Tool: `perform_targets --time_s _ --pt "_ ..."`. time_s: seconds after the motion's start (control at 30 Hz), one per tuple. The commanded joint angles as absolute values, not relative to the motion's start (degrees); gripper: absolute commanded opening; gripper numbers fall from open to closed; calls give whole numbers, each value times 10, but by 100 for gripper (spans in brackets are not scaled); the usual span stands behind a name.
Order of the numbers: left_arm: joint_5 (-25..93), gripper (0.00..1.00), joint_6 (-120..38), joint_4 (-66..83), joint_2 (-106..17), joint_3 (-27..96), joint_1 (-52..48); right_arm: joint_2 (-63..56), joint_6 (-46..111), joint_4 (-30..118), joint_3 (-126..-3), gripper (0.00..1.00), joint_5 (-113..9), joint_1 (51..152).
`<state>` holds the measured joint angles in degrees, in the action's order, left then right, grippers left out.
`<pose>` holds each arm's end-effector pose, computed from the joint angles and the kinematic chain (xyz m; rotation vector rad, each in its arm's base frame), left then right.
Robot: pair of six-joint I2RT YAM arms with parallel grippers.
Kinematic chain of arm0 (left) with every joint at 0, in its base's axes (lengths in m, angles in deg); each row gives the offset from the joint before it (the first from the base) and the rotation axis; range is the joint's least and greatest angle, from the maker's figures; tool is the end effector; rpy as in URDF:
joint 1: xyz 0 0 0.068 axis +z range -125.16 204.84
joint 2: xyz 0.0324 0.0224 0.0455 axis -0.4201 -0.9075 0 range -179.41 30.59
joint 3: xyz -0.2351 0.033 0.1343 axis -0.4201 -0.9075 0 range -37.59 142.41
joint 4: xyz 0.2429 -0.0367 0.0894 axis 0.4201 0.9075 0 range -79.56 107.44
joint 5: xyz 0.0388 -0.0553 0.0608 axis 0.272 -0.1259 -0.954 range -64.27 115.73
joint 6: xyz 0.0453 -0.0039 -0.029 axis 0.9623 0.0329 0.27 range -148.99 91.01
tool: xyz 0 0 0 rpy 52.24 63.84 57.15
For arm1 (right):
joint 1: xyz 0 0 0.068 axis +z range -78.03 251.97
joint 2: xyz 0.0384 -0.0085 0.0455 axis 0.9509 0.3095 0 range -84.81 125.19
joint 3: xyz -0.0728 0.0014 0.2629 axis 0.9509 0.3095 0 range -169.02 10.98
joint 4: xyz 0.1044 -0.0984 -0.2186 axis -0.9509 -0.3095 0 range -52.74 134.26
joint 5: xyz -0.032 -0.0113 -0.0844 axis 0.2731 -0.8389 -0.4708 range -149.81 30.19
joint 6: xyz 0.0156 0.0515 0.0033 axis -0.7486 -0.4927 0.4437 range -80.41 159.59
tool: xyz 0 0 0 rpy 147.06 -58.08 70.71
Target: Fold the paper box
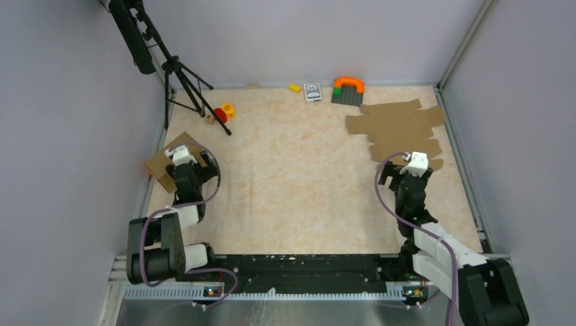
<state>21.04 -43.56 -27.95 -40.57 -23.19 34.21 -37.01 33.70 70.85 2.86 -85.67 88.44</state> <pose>0.2197 0.0392 0.1568 -0.4465 1.8369 0.0154 0.1702 0.0341 0.1748 0.1564 1.7707 -0.1247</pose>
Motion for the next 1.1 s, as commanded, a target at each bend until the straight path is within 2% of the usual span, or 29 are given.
perform_targets --time_s 0.0,0.3,0.37,0.43,0.63,0.67,0.7,1.07 --pt "206 98 -397 -410 -447 -203 341 -302 353 910 46 90 -811 810" --pt "233 99 -349 -471 -519 -194 318 -39 401 1173 36 88 -829 797" --pt "238 99 -352 -474 -519 -201 318 9 415 1283 55 88 -825 795" --pt "239 99 -345 -498 -527 -207 317 -22 405 1200 45 87 -797 792" --pt "255 99 -329 -498 -522 -212 309 -10 414 1190 26 81 -751 779" --pt "255 99 -327 -501 -522 -213 308 -12 410 1180 24 92 -756 779" --pt "268 99 -325 -509 -521 -218 307 -13 405 1176 20 96 -770 779" --pt "288 99 -315 -459 -527 -186 305 -11 400 1169 17 98 -779 779"
